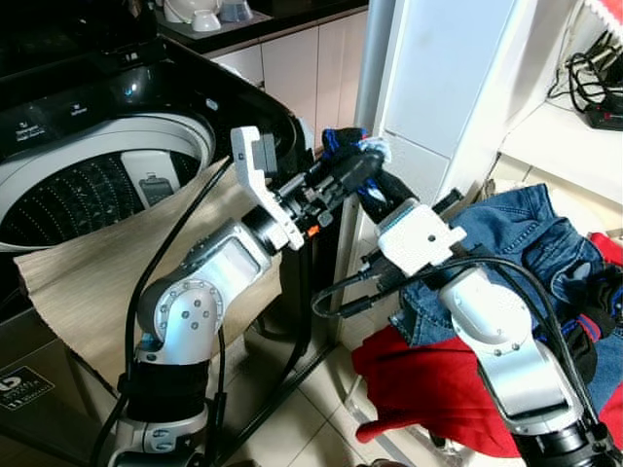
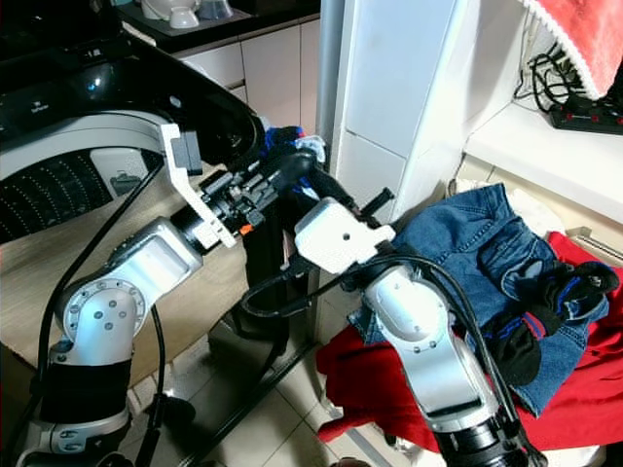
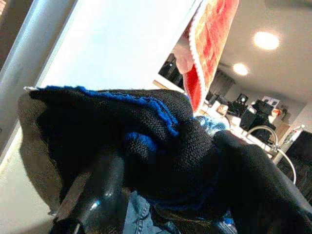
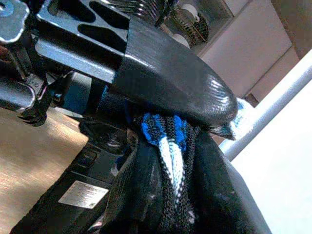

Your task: Clothes washing

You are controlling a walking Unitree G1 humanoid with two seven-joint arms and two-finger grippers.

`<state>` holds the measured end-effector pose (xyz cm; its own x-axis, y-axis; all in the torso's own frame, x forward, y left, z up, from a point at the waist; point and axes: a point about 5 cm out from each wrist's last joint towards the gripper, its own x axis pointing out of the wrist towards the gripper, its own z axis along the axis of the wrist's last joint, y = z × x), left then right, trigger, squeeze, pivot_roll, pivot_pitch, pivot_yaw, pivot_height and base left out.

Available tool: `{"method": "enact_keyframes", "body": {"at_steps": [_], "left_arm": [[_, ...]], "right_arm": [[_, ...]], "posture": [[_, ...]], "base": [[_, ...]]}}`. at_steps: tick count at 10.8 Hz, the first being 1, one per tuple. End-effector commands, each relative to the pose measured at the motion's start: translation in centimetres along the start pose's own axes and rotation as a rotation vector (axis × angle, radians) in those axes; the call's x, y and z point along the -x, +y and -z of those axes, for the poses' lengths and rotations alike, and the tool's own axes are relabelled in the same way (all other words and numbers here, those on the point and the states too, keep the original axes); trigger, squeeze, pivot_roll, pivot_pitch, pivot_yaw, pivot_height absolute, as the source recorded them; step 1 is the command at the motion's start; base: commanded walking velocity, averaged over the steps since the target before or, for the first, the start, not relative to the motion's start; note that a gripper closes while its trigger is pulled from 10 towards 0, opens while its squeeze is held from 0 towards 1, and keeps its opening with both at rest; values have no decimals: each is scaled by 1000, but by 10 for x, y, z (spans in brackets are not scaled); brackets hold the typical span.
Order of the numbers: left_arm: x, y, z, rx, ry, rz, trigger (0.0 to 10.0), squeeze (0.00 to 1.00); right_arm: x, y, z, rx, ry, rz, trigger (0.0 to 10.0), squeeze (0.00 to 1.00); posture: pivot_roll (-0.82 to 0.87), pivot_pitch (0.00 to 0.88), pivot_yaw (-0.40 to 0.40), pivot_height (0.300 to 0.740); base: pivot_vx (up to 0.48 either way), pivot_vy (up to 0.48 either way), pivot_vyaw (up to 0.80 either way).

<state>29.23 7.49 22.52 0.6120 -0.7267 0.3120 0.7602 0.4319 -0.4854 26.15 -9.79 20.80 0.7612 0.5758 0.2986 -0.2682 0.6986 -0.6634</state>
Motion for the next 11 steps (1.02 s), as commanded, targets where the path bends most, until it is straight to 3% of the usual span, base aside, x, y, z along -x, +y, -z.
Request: {"method": "enact_keyframes", "body": {"at_steps": [1, 5, 6, 9, 10, 11], "left_arm": [[2, 10, -10, -21, -39, -64, 0, 0], [1, 6, -15, -4, -82, -23, 0, 0], [1, 6, -15, 5, -89, -17, 0, 0], [0, 4, -18, 23, -117, -5, 0, 0], [0, 3, -20, 29, -130, 0, 0, 0], [0, 1, -23, 52, -153, 16, 1961, 0]], "right_arm": [[-1, -3, -6, 18, -32, 0, 0, 0], [-1, -1, -5, 36, -24, -15, 0, 0], [-1, -1, -4, 43, -16, -15, 10000, 1000], [0, 3, 1, 56, 17, -48, 10000, 1000], [0, 4, 3, 74, 32, -52, 10000, 0], [1, 5, 5, 87, 43, -53, 10000, 0]], "posture": [[-74, 0, 33, 740], [-76, 0, 32, 740], [-75, 0, 32, 740], [-75, 0, 32, 740], [-73, 0, 34, 740], [-73, 0, 34, 740]], "base": [[0, 0, 0], [0, 0, 0], [0, 0, 0], [0, 0, 0], [0, 0, 0], [0, 0, 0]]}}
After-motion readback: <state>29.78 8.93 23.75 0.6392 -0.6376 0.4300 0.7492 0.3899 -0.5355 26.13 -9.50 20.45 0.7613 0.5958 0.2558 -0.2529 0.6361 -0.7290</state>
